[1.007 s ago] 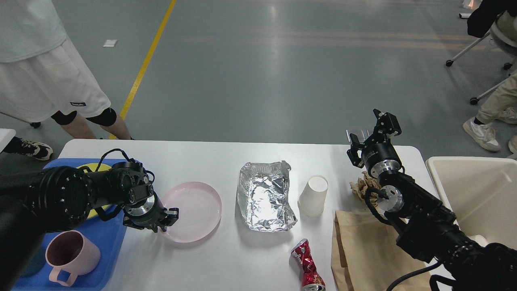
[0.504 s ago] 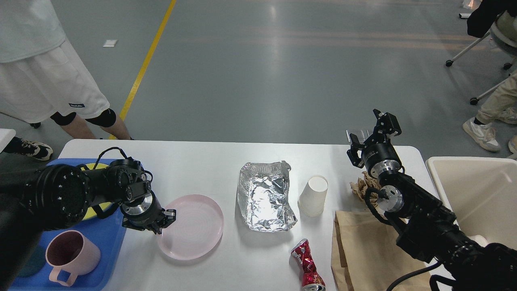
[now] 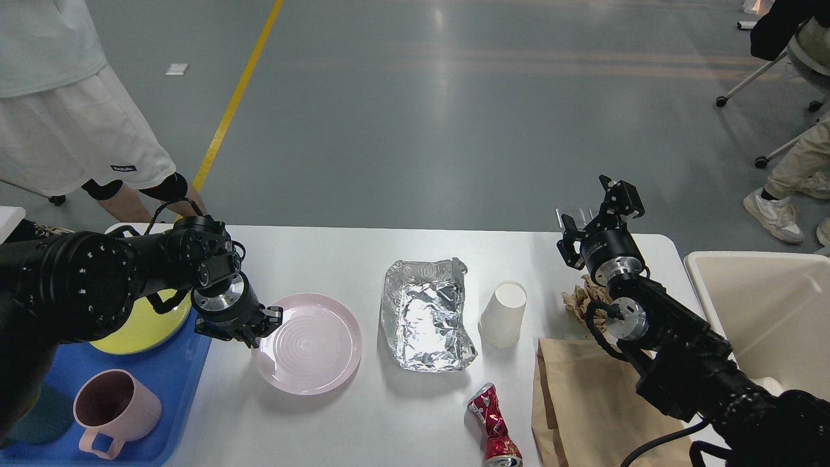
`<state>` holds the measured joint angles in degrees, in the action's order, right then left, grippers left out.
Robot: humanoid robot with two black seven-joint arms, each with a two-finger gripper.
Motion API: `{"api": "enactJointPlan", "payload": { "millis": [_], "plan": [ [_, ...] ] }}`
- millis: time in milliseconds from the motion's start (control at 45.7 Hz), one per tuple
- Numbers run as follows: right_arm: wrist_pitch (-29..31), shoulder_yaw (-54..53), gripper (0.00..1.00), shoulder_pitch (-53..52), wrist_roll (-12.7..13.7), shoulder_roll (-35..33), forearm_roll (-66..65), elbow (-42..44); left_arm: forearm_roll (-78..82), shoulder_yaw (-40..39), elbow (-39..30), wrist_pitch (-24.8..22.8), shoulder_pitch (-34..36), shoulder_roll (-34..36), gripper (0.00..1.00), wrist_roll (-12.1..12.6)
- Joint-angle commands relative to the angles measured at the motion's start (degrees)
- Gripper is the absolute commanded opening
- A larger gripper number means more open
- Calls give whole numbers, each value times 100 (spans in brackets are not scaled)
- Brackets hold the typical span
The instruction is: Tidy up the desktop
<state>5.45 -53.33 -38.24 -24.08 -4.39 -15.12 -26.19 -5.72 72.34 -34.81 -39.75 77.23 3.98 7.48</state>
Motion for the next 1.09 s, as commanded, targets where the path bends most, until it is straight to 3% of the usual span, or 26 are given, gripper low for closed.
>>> {"api": "enactJointPlan", "payload": {
  "millis": [0,307,635,788,1073],
  "plan": [
    [0,-2,100,1,0,0,0,0,1,-1,10,-77,195,24,0,0],
    [0,-2,100,-8,0,0,0,9,1,-9,1,-437,617,340,0,0],
    [0,-2,100,1,0,0,0,0,1,-326,62,-429,582,1869,0,0],
    [0,-2,100,1,0,0,0,0,1,-405,80,-411,494,2081,0,0],
    [0,-2,100,1,0,0,0,0,-8,-431,1283,-490,-120,2511,0,-9]
  ]
}}
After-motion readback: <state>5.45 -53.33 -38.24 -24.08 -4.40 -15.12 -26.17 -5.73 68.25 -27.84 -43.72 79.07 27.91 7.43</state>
